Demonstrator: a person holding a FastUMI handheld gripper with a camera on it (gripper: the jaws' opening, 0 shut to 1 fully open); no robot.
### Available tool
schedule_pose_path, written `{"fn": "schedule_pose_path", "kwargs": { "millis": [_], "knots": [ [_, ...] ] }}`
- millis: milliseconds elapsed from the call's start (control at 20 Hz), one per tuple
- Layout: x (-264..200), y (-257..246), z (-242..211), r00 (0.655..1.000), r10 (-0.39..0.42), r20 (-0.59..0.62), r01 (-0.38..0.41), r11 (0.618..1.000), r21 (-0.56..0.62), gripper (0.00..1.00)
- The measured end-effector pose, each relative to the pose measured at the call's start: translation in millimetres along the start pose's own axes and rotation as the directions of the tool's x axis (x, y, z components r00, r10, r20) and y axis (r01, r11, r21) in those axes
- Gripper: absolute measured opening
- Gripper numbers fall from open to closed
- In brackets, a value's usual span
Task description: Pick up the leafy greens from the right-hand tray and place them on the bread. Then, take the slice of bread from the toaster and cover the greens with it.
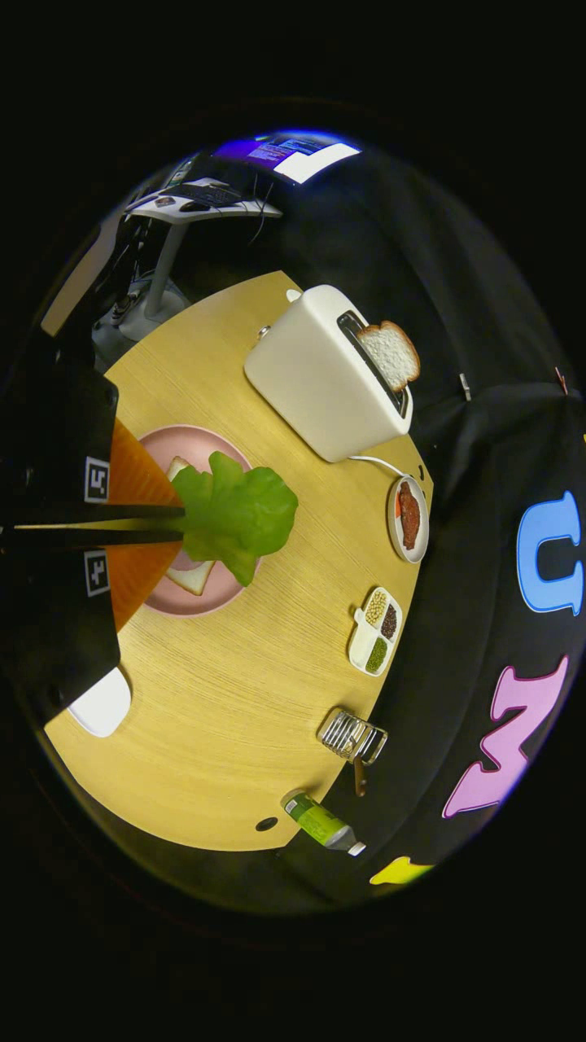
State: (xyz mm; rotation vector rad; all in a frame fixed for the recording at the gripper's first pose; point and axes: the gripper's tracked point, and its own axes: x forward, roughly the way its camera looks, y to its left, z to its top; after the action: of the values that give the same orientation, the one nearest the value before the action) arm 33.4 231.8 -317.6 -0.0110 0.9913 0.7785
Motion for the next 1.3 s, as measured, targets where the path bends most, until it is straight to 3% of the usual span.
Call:
{"fn": "schedule_pose_path", "kwargs": {
  "millis": [100,150,250,300,550,950,1300],
  "knots": [
    [10.1,-8.6,1.3,1.0,-0.021,-0.004,0.021,1.0,-0.002,0.09],
    [10.2,-10.5,2.5,0.999,-0.034,0.002,0.034,0.999,0.0,0.2],
    [15.4,-14.3,3.0,0.999,-0.047,0.001,0.047,0.999,-0.002,0.8],
    [14.6,-14.6,2.3,0.999,-0.05,0.002,0.05,0.999,-0.002,0.85],
    [-6.1,0.5,17.5,0.999,-0.015,0.051,0.013,0.999,0.034,0.84],
    [-66.7,91.1,123.6,0.959,0.107,0.262,-0.101,0.994,-0.038,0.84],
    [-46.5,178.4,197.6,0.937,0.178,0.301,-0.165,0.984,-0.069,0.82]
  ]
}}
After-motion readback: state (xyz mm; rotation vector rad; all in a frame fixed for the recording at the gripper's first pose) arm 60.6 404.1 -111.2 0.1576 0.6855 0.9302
